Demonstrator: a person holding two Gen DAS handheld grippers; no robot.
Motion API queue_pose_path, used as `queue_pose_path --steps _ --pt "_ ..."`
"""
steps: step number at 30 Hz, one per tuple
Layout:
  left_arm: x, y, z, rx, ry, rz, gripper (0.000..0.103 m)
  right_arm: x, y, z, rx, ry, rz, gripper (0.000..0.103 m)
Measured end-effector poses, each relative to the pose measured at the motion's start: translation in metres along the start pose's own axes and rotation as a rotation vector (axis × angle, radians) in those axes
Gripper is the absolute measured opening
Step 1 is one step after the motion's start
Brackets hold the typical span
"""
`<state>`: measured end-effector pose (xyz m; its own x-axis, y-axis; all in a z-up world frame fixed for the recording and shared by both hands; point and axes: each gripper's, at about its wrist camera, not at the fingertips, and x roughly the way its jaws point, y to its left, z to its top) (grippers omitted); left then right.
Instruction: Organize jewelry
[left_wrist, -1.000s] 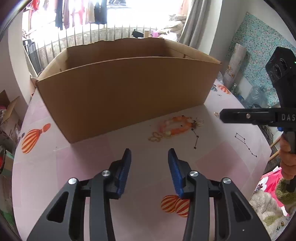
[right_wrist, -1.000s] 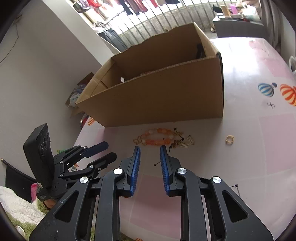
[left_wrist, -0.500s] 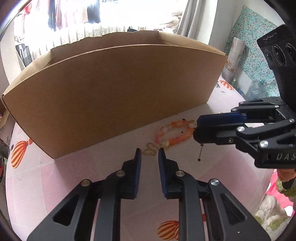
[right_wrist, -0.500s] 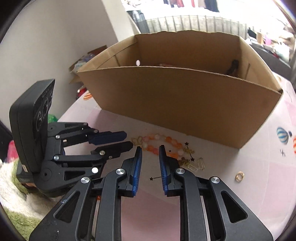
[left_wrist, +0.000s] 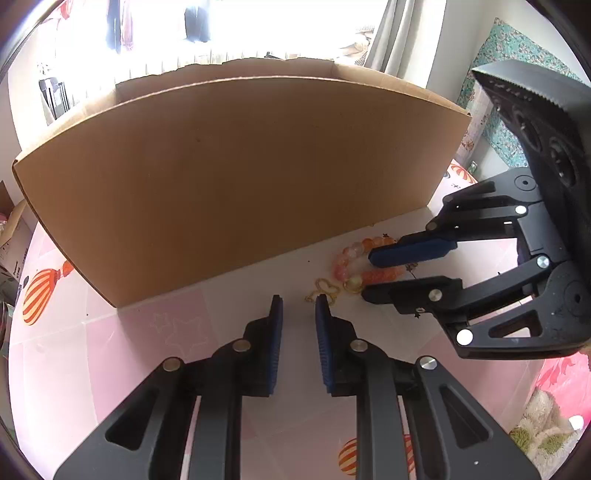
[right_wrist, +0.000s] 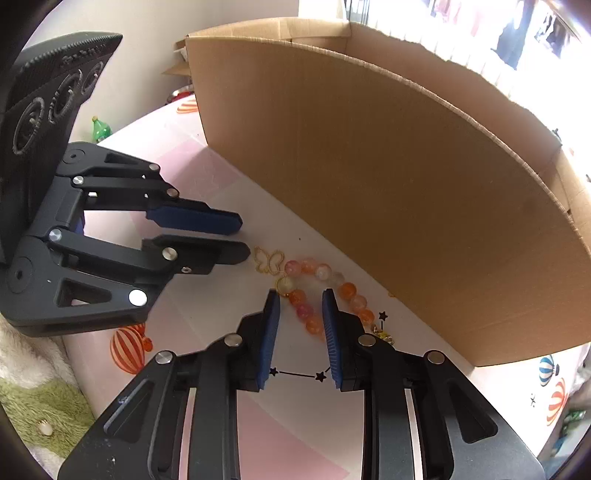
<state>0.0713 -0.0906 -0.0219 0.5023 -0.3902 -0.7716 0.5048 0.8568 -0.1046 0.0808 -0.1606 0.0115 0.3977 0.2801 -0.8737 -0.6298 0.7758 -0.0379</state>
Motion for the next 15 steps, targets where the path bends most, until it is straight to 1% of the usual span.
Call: queue_pose_path --steps 1,2,6,10,12,15 --pt "-0.001 0.001 0.0 -0.003 0.0 -0.005 0.018 0.0 -0.002 0.0 0.01 0.007 0.011 0.02" --pt "-0.001 0.0 0.0 -0.004 -0.001 -0.008 0.018 0.0 -0.004 0.0 0.025 0.011 0.022 0.007" --pt "-0.002 0.002 -0.003 -0.012 -0.004 -0.01 0.018 -0.005 -0.013 -0.002 0.085 0.006 0.037 0.007" --pt "0.001 0.004 -0.004 -0.013 -0.004 -0.008 0.018 -0.027 -0.026 -0.008 0.176 -0.047 0.082 0.007" --pt "0.001 0.006 -0.004 -0.019 -0.004 -0.011 0.018 -0.038 -0.031 -0.011 0.199 -0.068 0.096 0.007" --pt "0.0 0.008 -0.005 -0.03 0.0 -0.014 0.018 -0.047 -0.027 -0.015 0.216 -0.083 0.109 0.007"
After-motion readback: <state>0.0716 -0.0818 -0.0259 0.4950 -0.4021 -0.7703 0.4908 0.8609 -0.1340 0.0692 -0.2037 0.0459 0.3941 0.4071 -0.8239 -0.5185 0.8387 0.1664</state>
